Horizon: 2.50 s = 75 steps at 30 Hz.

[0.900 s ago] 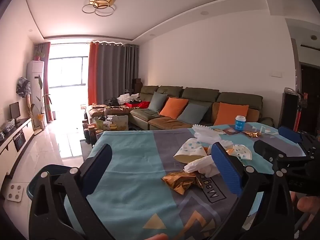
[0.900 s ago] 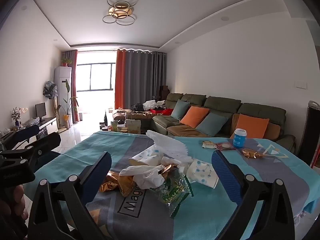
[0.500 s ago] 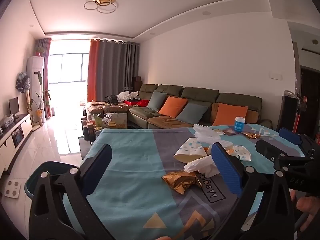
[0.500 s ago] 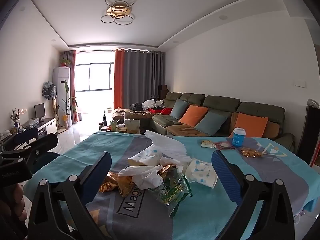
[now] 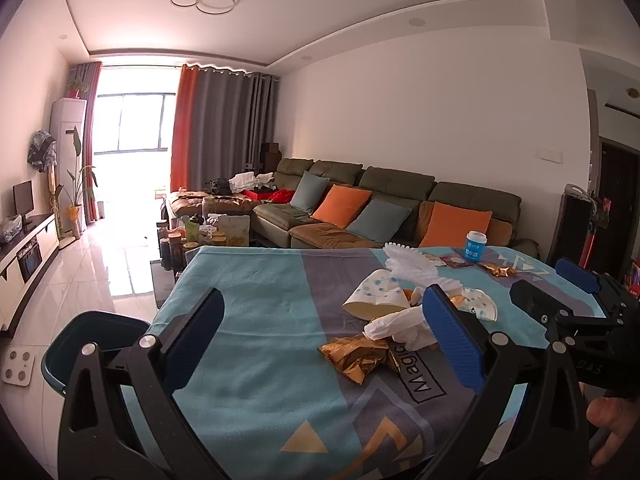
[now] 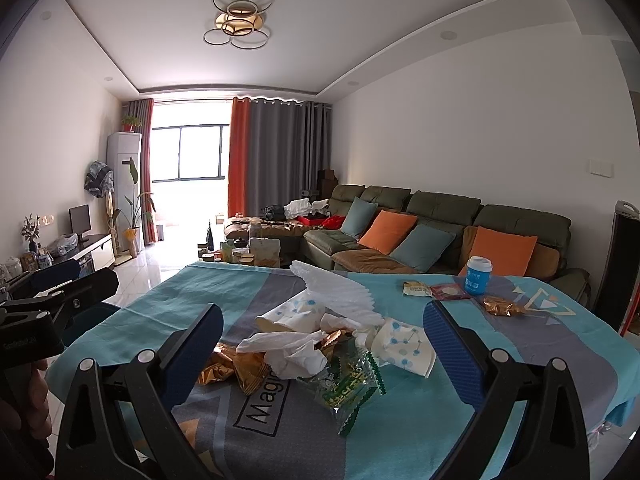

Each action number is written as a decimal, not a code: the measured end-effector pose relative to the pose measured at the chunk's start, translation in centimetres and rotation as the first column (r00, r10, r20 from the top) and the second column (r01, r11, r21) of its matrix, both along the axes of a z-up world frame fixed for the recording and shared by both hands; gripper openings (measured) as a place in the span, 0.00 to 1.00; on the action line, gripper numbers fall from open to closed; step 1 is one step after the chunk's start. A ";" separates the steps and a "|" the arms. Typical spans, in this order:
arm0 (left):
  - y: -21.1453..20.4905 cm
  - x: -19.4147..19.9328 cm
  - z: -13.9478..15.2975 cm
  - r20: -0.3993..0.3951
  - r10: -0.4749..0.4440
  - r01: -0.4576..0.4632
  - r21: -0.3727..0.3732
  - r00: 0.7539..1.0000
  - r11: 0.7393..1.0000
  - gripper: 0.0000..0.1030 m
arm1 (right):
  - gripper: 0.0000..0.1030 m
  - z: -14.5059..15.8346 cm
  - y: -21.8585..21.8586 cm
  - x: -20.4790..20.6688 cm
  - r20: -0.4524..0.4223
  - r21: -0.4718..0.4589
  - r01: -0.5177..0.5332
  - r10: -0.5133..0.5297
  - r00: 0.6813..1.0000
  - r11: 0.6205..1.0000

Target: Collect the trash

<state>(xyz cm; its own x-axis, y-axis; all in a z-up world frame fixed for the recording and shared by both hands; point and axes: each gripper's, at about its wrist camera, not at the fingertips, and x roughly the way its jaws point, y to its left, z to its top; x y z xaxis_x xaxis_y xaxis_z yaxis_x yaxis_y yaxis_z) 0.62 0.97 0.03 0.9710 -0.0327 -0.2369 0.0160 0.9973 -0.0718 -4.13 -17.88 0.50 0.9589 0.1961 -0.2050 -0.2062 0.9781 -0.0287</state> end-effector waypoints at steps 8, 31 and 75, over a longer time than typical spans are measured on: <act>-0.1 -0.1 0.0 0.001 0.022 -0.022 0.011 1.000 1.000 0.95 | 0.94 0.1 -0.1 -0.1 0.001 -0.001 0.002 -0.002 1.000 1.000; -0.1 0.0 -0.2 0.010 0.031 -0.031 0.014 0.999 0.999 0.95 | 0.94 0.2 -0.1 -0.4 -0.002 -0.003 0.009 -0.009 1.000 1.000; 0.3 3.8 -2.7 -0.138 -0.019 0.019 -0.003 0.990 1.000 0.95 | 0.94 -2.2 -0.2 2.6 -0.173 -0.051 0.046 -0.054 0.983 0.998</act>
